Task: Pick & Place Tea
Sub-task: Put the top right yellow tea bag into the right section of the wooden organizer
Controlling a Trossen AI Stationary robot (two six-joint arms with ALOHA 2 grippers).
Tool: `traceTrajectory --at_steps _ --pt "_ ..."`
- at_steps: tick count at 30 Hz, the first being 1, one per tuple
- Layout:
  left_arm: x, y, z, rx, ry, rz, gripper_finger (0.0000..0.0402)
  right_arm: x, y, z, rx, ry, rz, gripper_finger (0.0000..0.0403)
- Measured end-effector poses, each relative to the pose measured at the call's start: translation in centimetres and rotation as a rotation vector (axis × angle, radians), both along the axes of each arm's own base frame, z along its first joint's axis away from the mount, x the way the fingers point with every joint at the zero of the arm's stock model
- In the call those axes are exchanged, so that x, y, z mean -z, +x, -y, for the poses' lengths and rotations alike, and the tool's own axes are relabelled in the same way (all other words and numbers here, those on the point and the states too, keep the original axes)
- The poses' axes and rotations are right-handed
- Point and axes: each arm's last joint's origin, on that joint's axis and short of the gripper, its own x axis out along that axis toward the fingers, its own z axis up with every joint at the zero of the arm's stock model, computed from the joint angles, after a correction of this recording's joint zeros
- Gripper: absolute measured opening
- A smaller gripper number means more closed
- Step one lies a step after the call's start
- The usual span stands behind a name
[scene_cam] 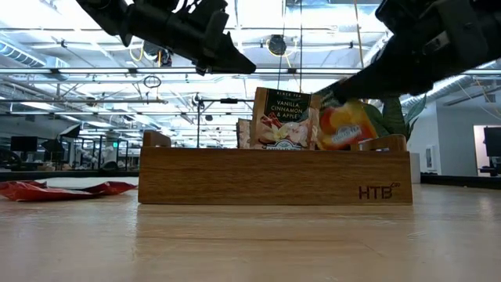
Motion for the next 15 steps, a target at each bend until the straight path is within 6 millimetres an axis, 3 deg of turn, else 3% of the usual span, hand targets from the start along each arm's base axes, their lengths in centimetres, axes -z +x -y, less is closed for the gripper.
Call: traceTrajectory --at_steps 15 --pt "0.0 0.0 0.0 -0.008 -0.034 0.01 0.0035 1.9 0.3 -0.7 0.055 0.073 -0.009 0.0"
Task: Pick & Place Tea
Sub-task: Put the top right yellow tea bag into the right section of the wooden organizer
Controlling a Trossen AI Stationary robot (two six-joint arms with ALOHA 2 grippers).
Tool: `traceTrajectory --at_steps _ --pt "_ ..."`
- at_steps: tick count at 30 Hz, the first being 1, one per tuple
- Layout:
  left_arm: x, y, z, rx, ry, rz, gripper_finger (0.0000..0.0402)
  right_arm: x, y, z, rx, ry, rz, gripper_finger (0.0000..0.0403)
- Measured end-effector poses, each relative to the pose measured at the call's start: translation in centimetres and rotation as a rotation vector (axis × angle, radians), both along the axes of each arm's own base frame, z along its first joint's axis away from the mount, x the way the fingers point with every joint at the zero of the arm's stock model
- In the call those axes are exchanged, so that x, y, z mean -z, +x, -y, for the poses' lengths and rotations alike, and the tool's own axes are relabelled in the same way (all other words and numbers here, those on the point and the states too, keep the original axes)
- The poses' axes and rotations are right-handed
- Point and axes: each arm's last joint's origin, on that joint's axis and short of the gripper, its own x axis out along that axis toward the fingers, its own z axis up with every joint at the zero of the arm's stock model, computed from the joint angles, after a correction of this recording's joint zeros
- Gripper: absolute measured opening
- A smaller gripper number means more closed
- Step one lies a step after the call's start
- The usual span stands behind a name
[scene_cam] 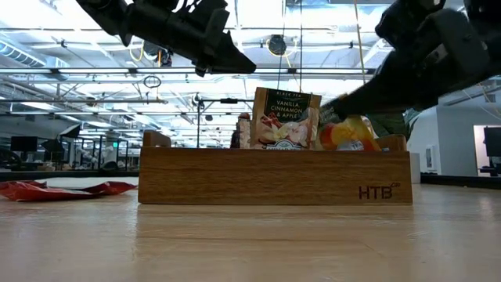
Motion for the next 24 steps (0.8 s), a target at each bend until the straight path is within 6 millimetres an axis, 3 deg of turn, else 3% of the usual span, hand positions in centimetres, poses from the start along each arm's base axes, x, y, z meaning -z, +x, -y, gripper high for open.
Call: traceTrajectory --at_steps 5,16,21,24 --pt "0.0 0.0 0.0 -0.001 -0.002 0.001 0.0035 0.2 -0.1 0.1 0.028 -0.004 -0.011 0.0013" --pt "0.0 0.0 0.0 0.0 -0.002 0.001 0.0035 -0.4 0.0 0.4 0.058 -0.159 0.007 0.0132" --pt "0.0 0.0 0.0 0.0 -0.002 0.0 0.0035 -3.5 0.7 0.2 -0.003 -0.282 0.026 0.0136" --pt "0.0 0.0 0.0 0.0 -0.002 -0.001 0.0035 -6.7 2.2 0.1 -0.132 -0.322 -0.138 0.0108"
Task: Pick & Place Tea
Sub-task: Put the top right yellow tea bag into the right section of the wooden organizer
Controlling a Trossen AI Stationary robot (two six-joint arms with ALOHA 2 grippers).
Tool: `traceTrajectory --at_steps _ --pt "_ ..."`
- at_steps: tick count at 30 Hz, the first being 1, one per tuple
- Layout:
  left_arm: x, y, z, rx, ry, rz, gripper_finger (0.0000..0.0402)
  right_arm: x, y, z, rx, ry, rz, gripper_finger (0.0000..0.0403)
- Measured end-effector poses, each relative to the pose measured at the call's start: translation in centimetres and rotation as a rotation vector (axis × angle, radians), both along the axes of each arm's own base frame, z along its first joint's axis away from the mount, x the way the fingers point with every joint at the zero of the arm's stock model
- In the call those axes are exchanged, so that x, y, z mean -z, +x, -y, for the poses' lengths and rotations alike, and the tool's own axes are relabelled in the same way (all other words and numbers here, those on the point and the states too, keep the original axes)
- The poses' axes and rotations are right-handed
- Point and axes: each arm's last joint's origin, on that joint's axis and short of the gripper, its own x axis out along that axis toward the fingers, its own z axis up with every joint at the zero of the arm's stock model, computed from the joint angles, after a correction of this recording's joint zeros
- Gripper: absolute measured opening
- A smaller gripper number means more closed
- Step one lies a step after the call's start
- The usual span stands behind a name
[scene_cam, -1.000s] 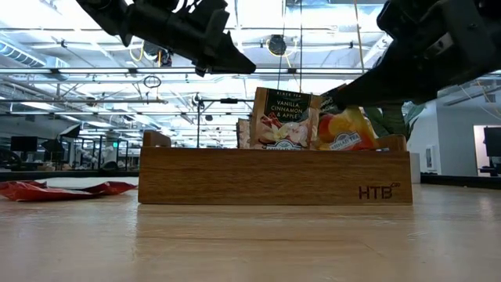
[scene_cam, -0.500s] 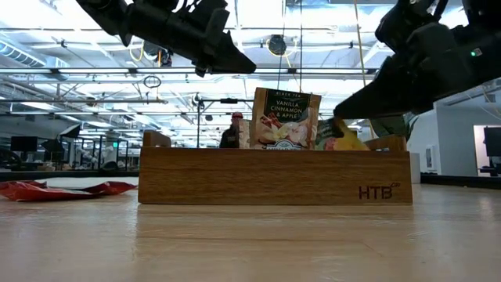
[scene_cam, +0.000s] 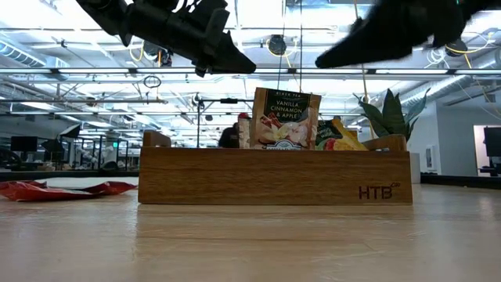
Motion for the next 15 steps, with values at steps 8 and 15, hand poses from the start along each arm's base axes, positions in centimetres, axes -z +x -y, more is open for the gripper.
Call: traceTrajectory --at_steps 8,15 --pt "0.0 0.0 0.0 0.0 -0.001 -0.004 0.0035 -2.2 4.2 1.6 -0.13 0.096 -0.675 0.0007" --pt "0.1 0.0 0.0 -0.001 -0.004 -0.014 0.0035 0.0 5.6 1.6 -0.218 0.189 -0.774 0.0"
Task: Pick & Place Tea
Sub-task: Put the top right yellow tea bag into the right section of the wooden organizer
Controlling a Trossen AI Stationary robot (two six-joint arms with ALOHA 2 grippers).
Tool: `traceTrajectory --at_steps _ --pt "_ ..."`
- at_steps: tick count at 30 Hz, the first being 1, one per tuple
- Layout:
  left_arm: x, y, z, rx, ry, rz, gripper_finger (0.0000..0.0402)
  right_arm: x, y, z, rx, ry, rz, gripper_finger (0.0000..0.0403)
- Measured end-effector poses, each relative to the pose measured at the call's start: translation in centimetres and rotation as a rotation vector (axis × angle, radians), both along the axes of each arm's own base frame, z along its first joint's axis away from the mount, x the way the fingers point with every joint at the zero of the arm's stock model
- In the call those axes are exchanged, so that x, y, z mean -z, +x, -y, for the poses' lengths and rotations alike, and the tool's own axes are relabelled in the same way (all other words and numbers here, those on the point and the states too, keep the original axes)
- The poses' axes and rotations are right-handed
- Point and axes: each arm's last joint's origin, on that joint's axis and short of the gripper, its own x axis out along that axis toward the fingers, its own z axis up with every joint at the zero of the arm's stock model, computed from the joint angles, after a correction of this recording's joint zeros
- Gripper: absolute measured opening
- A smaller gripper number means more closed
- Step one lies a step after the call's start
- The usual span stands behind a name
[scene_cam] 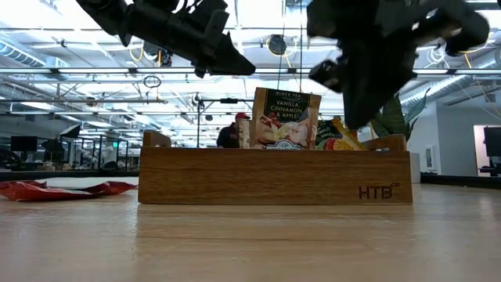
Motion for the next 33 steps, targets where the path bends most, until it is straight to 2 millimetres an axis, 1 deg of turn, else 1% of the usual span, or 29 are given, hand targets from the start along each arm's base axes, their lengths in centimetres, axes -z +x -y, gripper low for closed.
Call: traceTrajectory --at_steps 5,8,11,15,19,22,27,33 --pt "0.2 0.0 0.0 0.0 -0.001 -0.019 0.0035 1.7 0.7 -0.3 -0.009 -0.012 -0.035 0.0" --pt "0.2 0.0 0.0 0.0 -0.001 -0.019 0.0035 2.9 1.0 -0.5 -0.035 0.018 -0.077 0.0" --pt "0.2 0.0 0.0 -0.001 0.0 -0.017 0.0035 3.1 1.2 -0.3 -0.057 0.059 -0.079 0.0" --pt "0.1 0.0 -0.1 -0.003 0.0 -0.014 0.0035 3.3 1.4 0.2 -0.066 0.037 -0.064 0.0" --pt "0.1 0.0 -0.1 -0.006 -0.012 -0.011 0.0035 3.9 1.1 1.0 -0.011 -0.016 -0.075 0.0" --pt "0.1 0.0 0.0 -0.008 -0.019 -0.008 0.0035 4.6 0.7 1.4 0.023 -0.019 -0.094 0.0" --pt "0.1 0.0 0.0 -0.009 -0.024 -0.007 0.0035 5.5 0.5 1.5 0.079 -0.024 -0.064 0.0" --pt "0.1 0.0 0.0 -0.01 -0.03 -0.005 0.0035 5.6 0.5 1.0 0.146 -0.055 -0.015 0.0"
